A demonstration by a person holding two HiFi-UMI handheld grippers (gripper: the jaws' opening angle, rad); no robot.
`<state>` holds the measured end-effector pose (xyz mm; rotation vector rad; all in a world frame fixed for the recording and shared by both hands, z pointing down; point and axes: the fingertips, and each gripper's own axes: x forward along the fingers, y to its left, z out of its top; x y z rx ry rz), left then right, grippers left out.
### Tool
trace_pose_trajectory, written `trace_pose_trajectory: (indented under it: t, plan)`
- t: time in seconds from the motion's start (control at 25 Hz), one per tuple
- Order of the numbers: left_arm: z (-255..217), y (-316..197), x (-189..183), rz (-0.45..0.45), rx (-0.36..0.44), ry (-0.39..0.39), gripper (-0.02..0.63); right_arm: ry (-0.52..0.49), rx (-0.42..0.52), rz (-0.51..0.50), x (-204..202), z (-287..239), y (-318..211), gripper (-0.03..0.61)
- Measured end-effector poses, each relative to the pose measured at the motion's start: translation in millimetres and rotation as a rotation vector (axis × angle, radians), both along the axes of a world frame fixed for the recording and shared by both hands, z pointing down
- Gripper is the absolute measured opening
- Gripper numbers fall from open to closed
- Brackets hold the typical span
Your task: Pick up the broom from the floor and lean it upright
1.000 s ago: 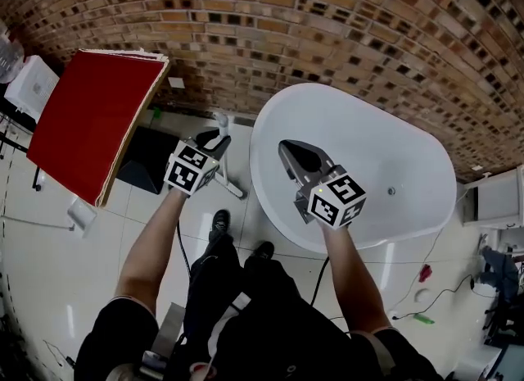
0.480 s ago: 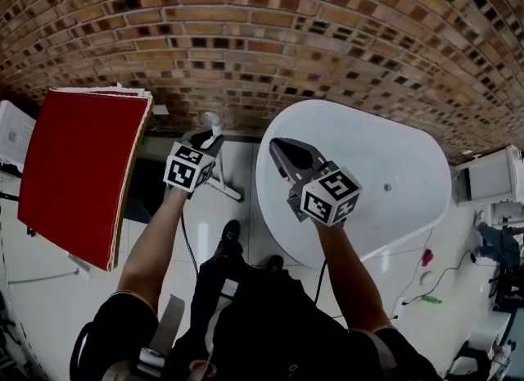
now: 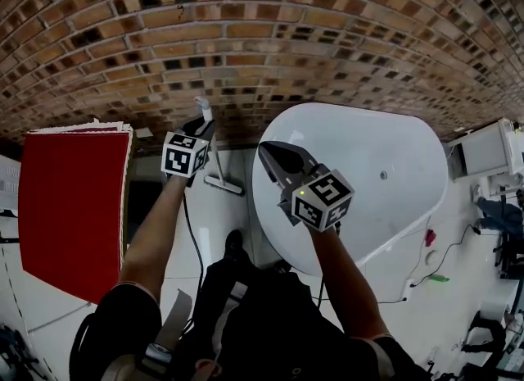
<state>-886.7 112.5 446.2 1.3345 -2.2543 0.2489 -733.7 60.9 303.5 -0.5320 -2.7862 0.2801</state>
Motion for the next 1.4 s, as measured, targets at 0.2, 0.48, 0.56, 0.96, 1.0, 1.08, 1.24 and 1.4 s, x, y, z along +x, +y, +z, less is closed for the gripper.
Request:
trace_pose_trajectory:
  t: [0.2,0.48,0.56,0.96,1.0,1.08,1.24,1.4]
  plan:
    - [7.6,-19.4,-41.8,-0.033,0.028,0.005,0.098,0.012,0.006,0.024,-21.1,9.5,-8.1,0.0]
    - [15.6,-42.5,-83.1,-0.06,0.065,0.015,0.1,0.054,0.016,0.034,-38.1,22.2,-11.6,0.0]
    - [18.2,-43.6,-92.1,-0.074,0.07,0.016,0.1,0.061,0.018,0.035,-40.7,24.8,-12.4,0.0]
    - [26.2,-60.5,-115.4,-0.038,0.037,-0.025,0.107,0.094,0.001,0.04,-48.6,37.7,-12.3,0.002]
    - [26.6,-61.4,-115.9,-0.031,0.039,-0.031,0.107,0.096,0.003,0.038,-48.5,38.7,-12.3,0.0]
    - [26.3,-62.6,-117.4,-0.03,0.045,-0.048,0.11,0.096,0.006,0.038,-47.9,39.1,-14.0,0.0]
    - [25.6,-58.4,-114.8,-0.058,0.039,-0.059,0.143,0.096,0.003,0.042,-40.3,39.1,-20.0,0.0]
    - [17.7,-46.4,-99.5,-0.085,0.041,-0.063,0.147,0.083,-0.012,0.03,-30.4,35.8,-22.5,0.0]
